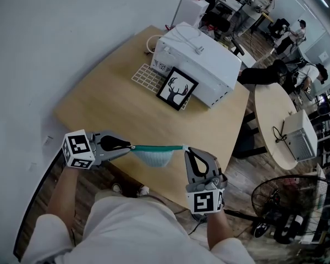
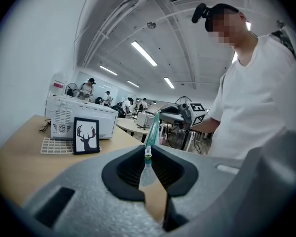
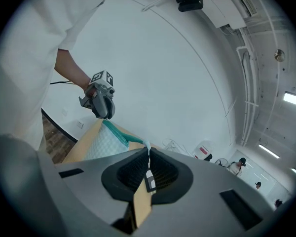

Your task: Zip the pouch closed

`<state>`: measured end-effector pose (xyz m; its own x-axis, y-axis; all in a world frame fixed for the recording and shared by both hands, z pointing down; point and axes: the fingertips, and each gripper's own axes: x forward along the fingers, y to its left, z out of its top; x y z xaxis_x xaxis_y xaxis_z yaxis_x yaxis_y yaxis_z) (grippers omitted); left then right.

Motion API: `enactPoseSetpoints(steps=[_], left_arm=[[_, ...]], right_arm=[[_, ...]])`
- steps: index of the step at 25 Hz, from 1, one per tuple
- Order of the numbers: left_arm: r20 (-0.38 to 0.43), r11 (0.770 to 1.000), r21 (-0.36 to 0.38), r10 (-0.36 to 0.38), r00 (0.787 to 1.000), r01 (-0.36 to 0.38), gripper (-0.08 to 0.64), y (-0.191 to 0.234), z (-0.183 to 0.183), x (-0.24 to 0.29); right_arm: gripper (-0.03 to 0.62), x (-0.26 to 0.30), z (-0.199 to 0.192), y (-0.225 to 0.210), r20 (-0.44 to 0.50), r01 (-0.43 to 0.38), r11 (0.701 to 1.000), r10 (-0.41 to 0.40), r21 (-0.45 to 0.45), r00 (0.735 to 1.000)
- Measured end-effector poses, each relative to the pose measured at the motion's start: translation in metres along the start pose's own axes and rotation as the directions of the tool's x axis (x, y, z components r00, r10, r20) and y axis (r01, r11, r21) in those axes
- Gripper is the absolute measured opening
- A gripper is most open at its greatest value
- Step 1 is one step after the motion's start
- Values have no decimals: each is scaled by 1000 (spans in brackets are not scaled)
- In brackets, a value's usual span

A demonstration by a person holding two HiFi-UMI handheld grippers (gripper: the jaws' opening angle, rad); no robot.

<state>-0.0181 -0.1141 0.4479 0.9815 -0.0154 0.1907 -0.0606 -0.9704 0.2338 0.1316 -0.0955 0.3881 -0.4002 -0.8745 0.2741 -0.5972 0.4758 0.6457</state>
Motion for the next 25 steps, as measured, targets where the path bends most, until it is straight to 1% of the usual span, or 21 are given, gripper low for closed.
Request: enactPoseSetpoints(steps=[3,5,6,7,10,12,13,15,18,22,24,25], left_arm=[[0,1000,-15,7,1000,-7,48,2,-6,3],[4,1000,-21,4,1000,-4,53,1,-9,4],[9,1000,-23,7,1000,-7,63,1,-9,4],[17,1000,-25,12,1000,-11,87,2,-9,3],[42,999,-27,26,999,-25,132,3,-7,0],[62,999,-11,54,997,-53,152,5,-4,-3],[79,997,-4,80,994,-80,152,8,-2,-5],[114,989,8,144,983,-146,137,17,3,-10],[132,977,45,201,971,-209,57,23,9,-15],[109,960,104,247,963,-259,38,26,14,-15],[121,947,104,291,949,-304,25,30,18,-18],[132,939,94,318,939,-331,21,33,20,-21]], right_arm=[[12,2,5,1,12,-1,1000,1,7,1000],[12,4,9,0,22,2,999,-3,35,1000],[12,5,10,-1,29,5,998,-6,60,1000],[12,5,12,-2,35,8,997,-10,83,999],[12,3,15,-9,42,21,992,-26,124,999],[12,2,16,-14,47,31,988,-39,151,998],[12,2,15,-16,42,35,986,-42,166,998],[14,2,13,-19,26,40,983,-45,179,999],[14,4,10,-24,24,52,982,-57,183,998],[14,4,5,-30,12,66,977,-69,204,998],[14,4,3,-32,7,76,974,-79,216,997],[14,5,2,-33,2,82,971,-85,224,996]])
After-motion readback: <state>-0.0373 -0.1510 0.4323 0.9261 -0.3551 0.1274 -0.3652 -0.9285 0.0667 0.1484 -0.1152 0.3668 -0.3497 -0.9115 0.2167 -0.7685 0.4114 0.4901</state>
